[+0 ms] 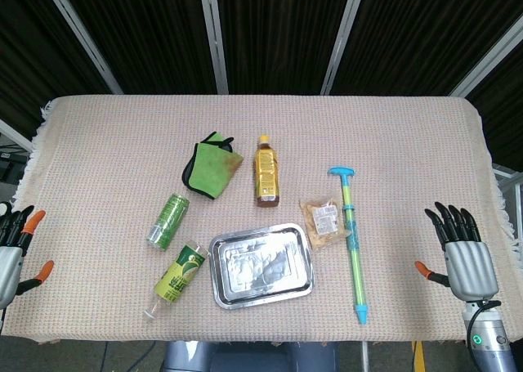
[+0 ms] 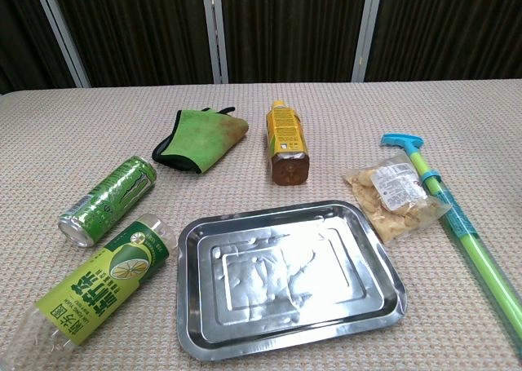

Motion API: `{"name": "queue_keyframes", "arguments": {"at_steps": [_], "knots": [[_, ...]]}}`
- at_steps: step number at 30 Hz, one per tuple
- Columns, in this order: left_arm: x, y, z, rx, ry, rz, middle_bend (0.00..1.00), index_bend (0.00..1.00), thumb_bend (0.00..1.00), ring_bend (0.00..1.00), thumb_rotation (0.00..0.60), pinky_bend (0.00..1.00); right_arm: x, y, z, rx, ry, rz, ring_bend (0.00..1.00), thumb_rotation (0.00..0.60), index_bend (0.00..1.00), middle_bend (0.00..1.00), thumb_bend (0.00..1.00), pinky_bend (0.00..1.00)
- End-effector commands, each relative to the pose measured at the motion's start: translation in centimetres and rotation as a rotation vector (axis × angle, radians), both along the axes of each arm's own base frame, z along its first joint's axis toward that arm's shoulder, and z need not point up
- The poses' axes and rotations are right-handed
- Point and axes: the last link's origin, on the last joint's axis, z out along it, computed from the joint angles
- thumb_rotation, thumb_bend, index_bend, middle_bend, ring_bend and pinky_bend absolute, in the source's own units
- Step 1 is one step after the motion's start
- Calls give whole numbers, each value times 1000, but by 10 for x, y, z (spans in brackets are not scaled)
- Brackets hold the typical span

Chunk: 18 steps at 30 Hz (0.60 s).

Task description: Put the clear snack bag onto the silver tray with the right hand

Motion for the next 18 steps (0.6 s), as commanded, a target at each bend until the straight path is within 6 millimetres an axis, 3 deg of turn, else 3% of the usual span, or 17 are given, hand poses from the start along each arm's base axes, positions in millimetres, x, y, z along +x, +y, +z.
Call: {"name": "queue_keyframes", "arguments": {"at_steps": [1, 18], "knots": [[0, 0, 0, 0, 0, 1, 0, 78, 290, 0, 600, 0, 0, 0, 0, 0, -1, 2, 0, 600, 105, 32, 103, 11], [2, -2, 2, 6, -1, -8, 0, 77, 290, 0, 599, 0, -1, 4, 2, -6, -17, 11, 0, 600, 105, 32, 103, 12]]}}
